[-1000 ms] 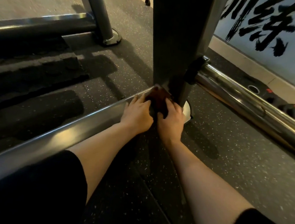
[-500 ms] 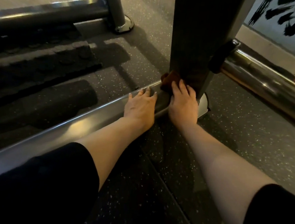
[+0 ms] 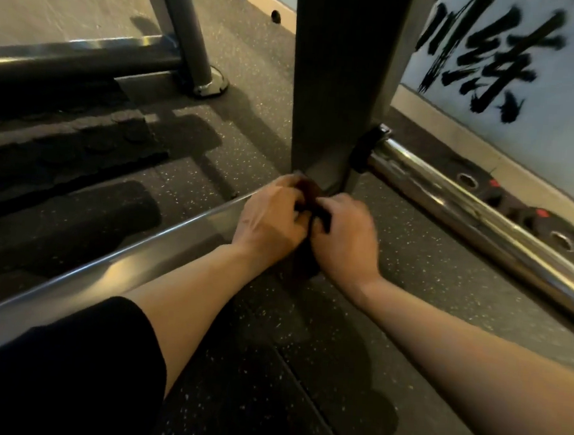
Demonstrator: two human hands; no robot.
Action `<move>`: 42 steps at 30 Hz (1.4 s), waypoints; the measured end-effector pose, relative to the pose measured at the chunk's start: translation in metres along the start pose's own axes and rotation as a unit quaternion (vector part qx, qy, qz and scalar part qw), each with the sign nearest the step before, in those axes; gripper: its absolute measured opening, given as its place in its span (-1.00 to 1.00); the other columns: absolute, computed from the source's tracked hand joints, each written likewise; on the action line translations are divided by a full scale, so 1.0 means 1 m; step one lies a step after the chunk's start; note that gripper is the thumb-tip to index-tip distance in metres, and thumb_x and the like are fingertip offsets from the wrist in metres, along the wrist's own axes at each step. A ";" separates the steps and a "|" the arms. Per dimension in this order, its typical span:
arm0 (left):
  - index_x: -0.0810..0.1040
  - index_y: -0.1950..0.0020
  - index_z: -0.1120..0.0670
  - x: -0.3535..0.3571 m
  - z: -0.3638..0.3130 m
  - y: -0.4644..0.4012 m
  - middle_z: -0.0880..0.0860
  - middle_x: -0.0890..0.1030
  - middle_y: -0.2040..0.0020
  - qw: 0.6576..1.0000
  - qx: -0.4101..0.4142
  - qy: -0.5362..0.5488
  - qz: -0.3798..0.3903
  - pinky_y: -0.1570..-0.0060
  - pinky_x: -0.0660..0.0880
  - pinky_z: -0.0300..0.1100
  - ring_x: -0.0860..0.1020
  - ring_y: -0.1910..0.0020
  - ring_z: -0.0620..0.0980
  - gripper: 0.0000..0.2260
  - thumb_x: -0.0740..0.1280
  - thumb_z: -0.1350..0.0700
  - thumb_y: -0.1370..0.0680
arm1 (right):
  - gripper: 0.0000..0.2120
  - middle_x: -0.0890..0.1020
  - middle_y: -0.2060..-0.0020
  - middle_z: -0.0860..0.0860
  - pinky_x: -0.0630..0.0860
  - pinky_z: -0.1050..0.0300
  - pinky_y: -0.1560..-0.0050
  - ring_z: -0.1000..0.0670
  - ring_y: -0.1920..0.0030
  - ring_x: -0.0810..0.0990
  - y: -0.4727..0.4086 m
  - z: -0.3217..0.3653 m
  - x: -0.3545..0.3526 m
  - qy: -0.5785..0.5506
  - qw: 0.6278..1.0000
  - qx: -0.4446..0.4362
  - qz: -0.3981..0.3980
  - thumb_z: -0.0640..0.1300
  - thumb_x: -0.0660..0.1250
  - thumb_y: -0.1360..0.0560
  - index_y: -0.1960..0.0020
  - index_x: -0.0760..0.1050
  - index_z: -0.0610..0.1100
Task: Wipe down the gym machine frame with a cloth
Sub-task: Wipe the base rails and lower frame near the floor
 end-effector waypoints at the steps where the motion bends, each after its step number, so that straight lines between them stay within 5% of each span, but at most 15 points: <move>1: 0.59 -0.16 0.07 -0.004 -0.016 -0.003 0.00 0.50 -0.27 0.998 0.053 0.033 -0.023 -0.16 0.35 -0.35 0.48 -0.17 -0.13 -0.81 0.34 0.12 -0.56 | -0.78 0.53 -0.03 0.05 0.35 0.27 -0.03 0.09 -0.07 0.45 0.005 0.001 -0.023 0.014 0.998 -0.019 -0.059 -0.18 0.27 -0.52 -0.14 0.57 -0.06; 6: 0.42 -0.39 0.08 -0.015 -0.080 -0.018 0.01 0.40 -0.40 0.985 0.126 0.066 -0.097 -0.27 0.27 -0.29 0.39 -0.34 -0.07 -0.62 0.31 0.15 -0.57 | -0.69 0.47 -0.08 -0.16 0.31 0.15 0.11 -0.10 -0.06 0.43 -0.006 0.001 -0.093 0.082 0.947 -0.052 -0.307 -0.09 0.24 -0.51 -0.21 0.51 -0.16; 9: 0.26 -0.51 0.07 -0.010 -0.091 -0.021 0.01 0.25 -0.51 0.991 0.114 0.043 -0.062 -0.34 0.18 -0.25 0.27 -0.46 -0.05 -0.52 0.25 0.18 -0.60 | -0.63 0.38 -0.28 -0.19 0.40 0.01 -0.04 -0.18 -0.24 0.35 -0.027 -0.009 -0.082 0.257 0.948 0.009 -0.186 -0.03 0.28 -0.55 -0.32 0.42 -0.12; 12: 0.14 -0.56 0.04 -0.010 -0.086 -0.021 0.01 0.13 -0.57 0.996 0.080 0.024 -0.019 -0.46 0.10 -0.15 0.14 -0.53 -0.03 -0.48 0.20 0.16 -0.62 | -0.52 0.29 -0.41 -0.23 0.21 -0.14 -0.34 -0.25 -0.44 0.17 -0.041 -0.013 -0.074 0.350 0.934 0.022 -0.072 0.07 0.23 -0.55 -0.38 0.33 -0.15; 15: 0.04 -0.58 0.04 -0.008 -0.079 -0.021 0.00 0.03 -0.60 0.997 0.066 0.008 0.025 -0.51 0.04 -0.10 0.02 -0.56 -0.04 -0.44 0.17 0.20 -0.63 | -0.48 0.41 -0.33 -0.27 0.07 -0.28 -0.45 -0.27 -0.37 0.36 -0.039 -0.017 -0.077 0.393 0.918 0.015 -0.039 0.10 0.15 -0.60 -0.42 0.27 -0.20; 19: -0.06 -0.59 0.01 0.003 -0.085 -0.022 -0.06 -0.09 -0.60 0.993 0.078 0.000 0.089 -0.51 -0.11 -0.12 -0.16 -0.55 -0.13 -0.37 0.16 0.28 -0.61 | -0.47 0.50 -0.21 -0.27 0.20 -0.36 -0.39 -0.30 -0.19 0.51 -0.003 -0.034 -0.100 0.454 0.890 -0.014 -0.038 0.05 0.24 -0.58 -0.43 0.25 -0.21; 24: -0.13 -0.58 0.02 0.020 -0.088 -0.018 -0.05 -0.18 -0.59 0.988 0.082 -0.005 0.131 -0.47 -0.19 -0.18 -0.21 -0.54 -0.13 -0.35 0.15 0.29 -0.61 | -0.35 0.47 -0.25 -0.25 0.18 -0.35 -0.40 -0.30 -0.24 0.48 0.050 -0.061 -0.135 0.491 0.870 0.050 0.010 0.11 0.32 -0.51 -0.45 0.19 -0.18; 30: -0.13 -0.58 0.01 0.011 -0.088 -0.019 -0.06 -0.16 -0.59 0.984 0.084 -0.023 0.152 -0.43 -0.23 -0.22 -0.23 -0.53 -0.15 -0.35 0.16 0.29 -0.61 | -0.44 0.45 -0.22 -0.30 0.26 -0.33 -0.37 -0.33 -0.23 0.44 0.038 -0.050 -0.120 0.458 0.885 0.084 -0.009 0.00 0.29 -0.54 -0.41 0.21 -0.25; 38: -0.10 -0.59 0.01 0.007 -0.076 -0.014 -0.04 -0.09 -0.60 0.991 0.052 -0.039 0.120 -0.47 -0.16 -0.18 -0.17 -0.55 -0.11 -0.33 0.20 0.24 -0.60 | -0.47 0.34 -0.37 -0.26 0.22 -0.24 -0.42 -0.29 -0.36 0.33 -0.045 -0.006 -0.075 0.398 0.917 0.004 0.009 -0.05 0.20 -0.60 -0.48 0.16 -0.25; 42: -0.13 -0.58 0.00 0.015 -0.085 -0.011 -0.06 -0.13 -0.59 0.987 0.111 -0.034 0.110 -0.50 -0.17 -0.18 -0.21 -0.52 -0.17 -0.33 0.18 0.27 -0.60 | -0.43 0.39 -0.34 -0.23 0.21 -0.26 -0.43 -0.27 -0.33 0.39 -0.020 -0.025 -0.095 0.414 0.910 -0.005 0.000 0.01 0.22 -0.59 -0.48 0.16 -0.21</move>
Point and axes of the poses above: each hand's wrist, its own y-axis away from the middle knuckle, its own x-axis out of the palm, z = x × y, the point moved 2 cm from there along -y, towards the middle knuckle
